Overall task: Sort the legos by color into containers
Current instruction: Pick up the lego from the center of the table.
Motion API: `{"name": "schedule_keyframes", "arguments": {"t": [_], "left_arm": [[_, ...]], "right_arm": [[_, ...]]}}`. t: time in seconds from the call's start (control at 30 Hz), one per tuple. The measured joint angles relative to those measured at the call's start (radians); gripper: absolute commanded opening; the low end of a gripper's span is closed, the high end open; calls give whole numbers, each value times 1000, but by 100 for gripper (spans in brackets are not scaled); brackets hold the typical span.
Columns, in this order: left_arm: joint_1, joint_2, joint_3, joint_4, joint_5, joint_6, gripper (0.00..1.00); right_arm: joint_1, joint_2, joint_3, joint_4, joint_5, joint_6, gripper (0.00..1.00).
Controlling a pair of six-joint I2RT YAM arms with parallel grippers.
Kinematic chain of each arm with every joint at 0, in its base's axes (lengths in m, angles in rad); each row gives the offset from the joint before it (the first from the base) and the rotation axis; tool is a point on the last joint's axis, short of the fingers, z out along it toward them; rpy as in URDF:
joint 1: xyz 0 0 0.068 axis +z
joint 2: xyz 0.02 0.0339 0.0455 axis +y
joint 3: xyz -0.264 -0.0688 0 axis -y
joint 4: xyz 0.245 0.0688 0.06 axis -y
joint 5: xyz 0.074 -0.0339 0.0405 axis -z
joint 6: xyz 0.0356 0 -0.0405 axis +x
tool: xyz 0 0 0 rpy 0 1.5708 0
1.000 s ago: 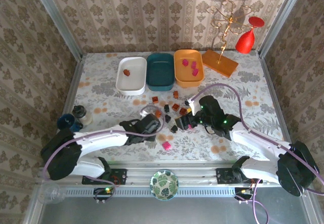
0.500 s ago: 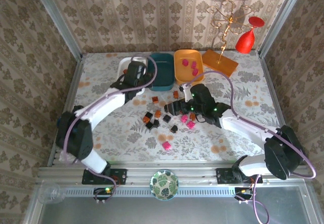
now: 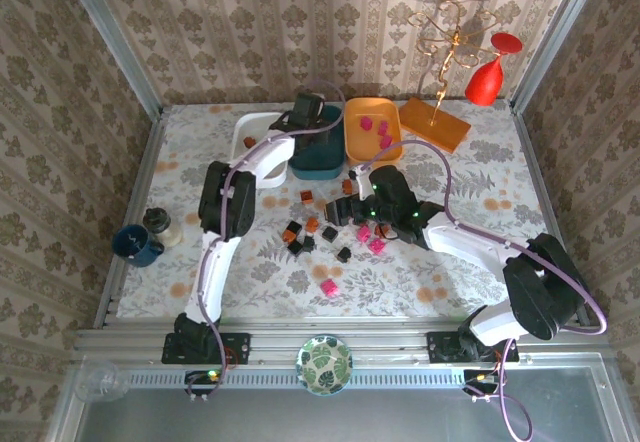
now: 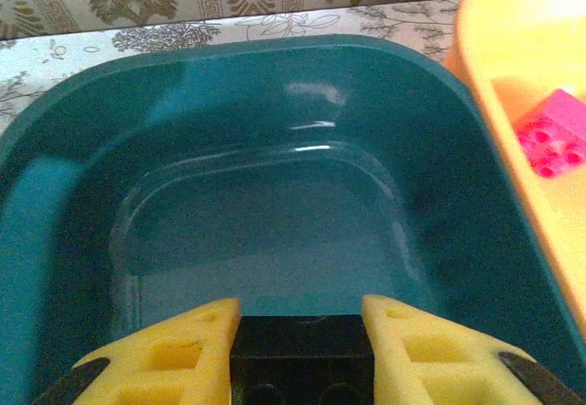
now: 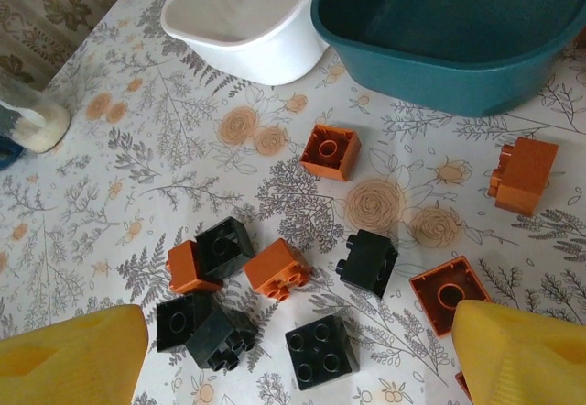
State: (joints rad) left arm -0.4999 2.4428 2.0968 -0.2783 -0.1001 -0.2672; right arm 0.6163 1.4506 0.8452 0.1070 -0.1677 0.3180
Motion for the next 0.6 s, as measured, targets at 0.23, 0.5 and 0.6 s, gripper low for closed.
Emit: {"name": "schedule_keyframes", "arguments": {"t": [0.23, 0.5, 0.6], "left_arm": [[16, 71, 187, -146, 0, 42, 61], [10, -270, -172, -149, 54, 60, 69], [2, -558, -501, -85, 98, 59, 69]], "right_arm": [[0, -10, -34, 2, 15, -4, 88], [0, -99, -81, -11, 74, -29, 88], [0, -130, -82, -16, 79, -54, 88]]}}
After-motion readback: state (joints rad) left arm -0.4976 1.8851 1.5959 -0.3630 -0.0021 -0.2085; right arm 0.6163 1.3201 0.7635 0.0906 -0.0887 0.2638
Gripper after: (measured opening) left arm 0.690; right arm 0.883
